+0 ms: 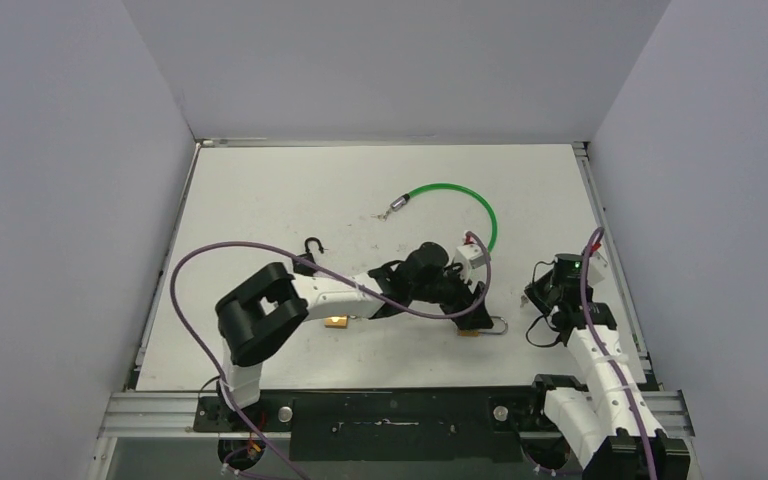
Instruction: Unlock with the key
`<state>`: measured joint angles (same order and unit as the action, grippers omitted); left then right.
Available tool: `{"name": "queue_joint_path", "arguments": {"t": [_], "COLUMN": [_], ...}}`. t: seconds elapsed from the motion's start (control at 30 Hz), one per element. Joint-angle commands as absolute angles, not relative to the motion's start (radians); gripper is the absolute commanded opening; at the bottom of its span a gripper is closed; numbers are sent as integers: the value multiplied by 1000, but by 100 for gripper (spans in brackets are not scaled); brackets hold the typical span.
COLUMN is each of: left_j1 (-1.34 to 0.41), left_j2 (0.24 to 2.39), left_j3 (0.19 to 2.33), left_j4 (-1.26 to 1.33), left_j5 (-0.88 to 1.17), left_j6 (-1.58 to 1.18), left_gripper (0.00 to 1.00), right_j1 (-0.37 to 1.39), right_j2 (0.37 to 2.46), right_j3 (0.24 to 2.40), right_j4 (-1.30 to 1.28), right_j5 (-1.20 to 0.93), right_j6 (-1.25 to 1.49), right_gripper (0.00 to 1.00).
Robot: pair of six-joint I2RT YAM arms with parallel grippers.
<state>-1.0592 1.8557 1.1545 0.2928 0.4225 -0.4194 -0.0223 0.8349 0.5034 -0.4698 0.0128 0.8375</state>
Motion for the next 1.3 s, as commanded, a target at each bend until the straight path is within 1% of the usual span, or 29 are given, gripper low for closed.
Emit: {"name": "queue_joint_path", "arguments": {"t": [0.0, 0.17, 0.37, 0.5, 0.63, 0.77, 0.87, 1.03, 1.2, 1.27], "left_j1": [-1093, -1099, -1110, -1111, -1118, -1120, -1120, -1120, -1126, -1133], "left_j2": [1974, 2061, 2117, 2132, 2131, 2147, 2132, 2097, 2094, 2095], "left_j3": [1260, 1291, 1289, 1317, 1355, 1381, 1355, 1310, 1322, 1332], "left_j4": [434, 424, 413, 334, 200, 70, 52, 53, 38, 26], "left_j5": [446, 372, 319, 247, 80, -27, -39, -51, 0, 0], "left_j6": [-522, -596, -602, -596, -572, -576, -575, -494, -352, -298], "left_gripper": [67, 58, 56, 54, 52, 45, 42, 42, 43, 47], "right_j1": [-104, -176, -210, -212, -213, -215, -215, -216, -216, -216], "right_j2": [805, 805, 814, 823, 829, 836, 838, 841, 849, 849], "right_j3": [468, 449, 438, 432, 428, 425, 422, 417, 411, 408], "right_j4": [-491, -487, -473, -462, -453, -446, -444, -435, -422, -420], "right_j5": [-8, -74, -112, -130, -142, -150, -153, -163, -177, -181], "right_j6": [854, 816, 802, 801, 802, 802, 801, 804, 806, 807], "right_gripper": [0, 0, 0, 0, 0, 0, 0, 0, 0, 0]}}
